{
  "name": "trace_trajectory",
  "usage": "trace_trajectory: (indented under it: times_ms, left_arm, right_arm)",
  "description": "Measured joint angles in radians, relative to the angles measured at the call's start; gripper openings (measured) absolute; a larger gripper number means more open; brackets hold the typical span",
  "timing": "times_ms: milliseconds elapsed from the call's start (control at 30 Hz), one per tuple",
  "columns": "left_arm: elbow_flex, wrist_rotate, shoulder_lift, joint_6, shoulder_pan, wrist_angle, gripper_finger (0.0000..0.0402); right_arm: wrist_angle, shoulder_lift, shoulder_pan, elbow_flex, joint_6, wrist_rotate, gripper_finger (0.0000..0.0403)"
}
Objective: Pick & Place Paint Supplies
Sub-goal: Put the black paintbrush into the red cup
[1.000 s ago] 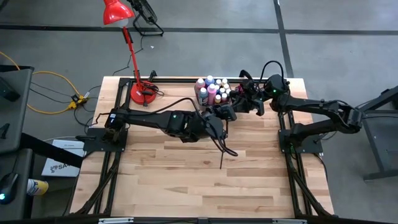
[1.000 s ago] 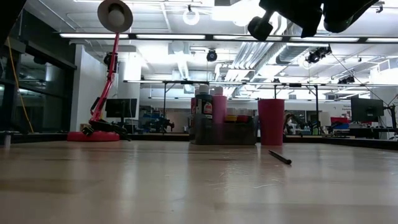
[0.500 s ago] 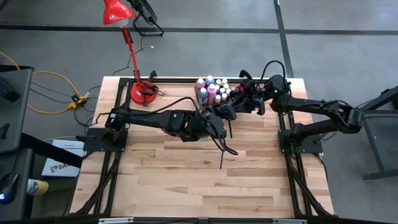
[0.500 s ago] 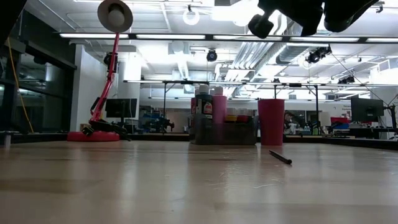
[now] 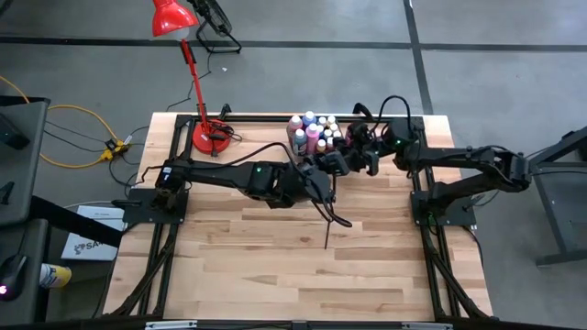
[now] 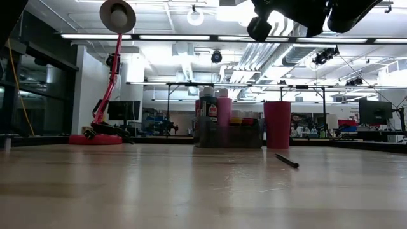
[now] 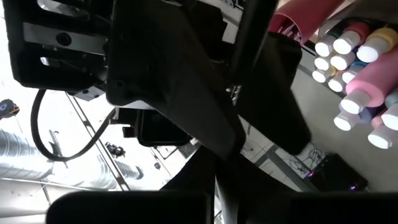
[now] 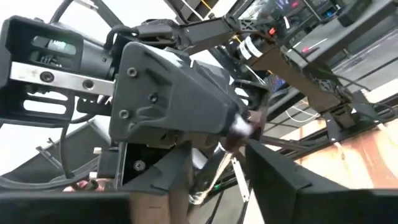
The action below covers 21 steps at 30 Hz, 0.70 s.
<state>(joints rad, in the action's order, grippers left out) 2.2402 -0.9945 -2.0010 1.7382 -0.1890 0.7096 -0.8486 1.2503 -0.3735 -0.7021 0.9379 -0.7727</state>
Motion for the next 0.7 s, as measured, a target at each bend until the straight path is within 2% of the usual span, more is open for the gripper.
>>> trace_trajectory:
  times_ms: [100,200,233,433,567,700]
  left_arm:
    - [0.000,-0.011,0.000,0.000,0.000,0.002,0.0000]
    - [0.000,-0.015,0.000,0.000,0.000,0.002,0.0000]
    - [0.000,-0.015,0.000,0.000,0.000,0.002,0.0000]
    - [0.000,-0.032,0.000,-0.044,0.000,-0.001,0.0014]
    - [0.000,-0.112,0.000,-0.076,-0.001,-0.003,0.0058]
    - [0.000,-0.108,0.039,-0.266,0.004,0.107,0.0110]
  right_arm:
    - [0.005,0.000,-0.013,0.000,0.000,-0.006,0.0098]
    - [0.005,0.000,-0.029,0.000,0.000,-0.039,0.0025]
    - [0.005,0.000,-0.032,0.000,0.000,-0.040,0.0018]
    - [0.006,0.000,-0.033,0.000,-0.007,-0.017,0.0013]
    - [0.066,0.000,-0.049,0.001,-0.044,0.003,0.0013]
    - [0.163,-0.013,-0.094,0.002,-0.105,0.047,0.0013]
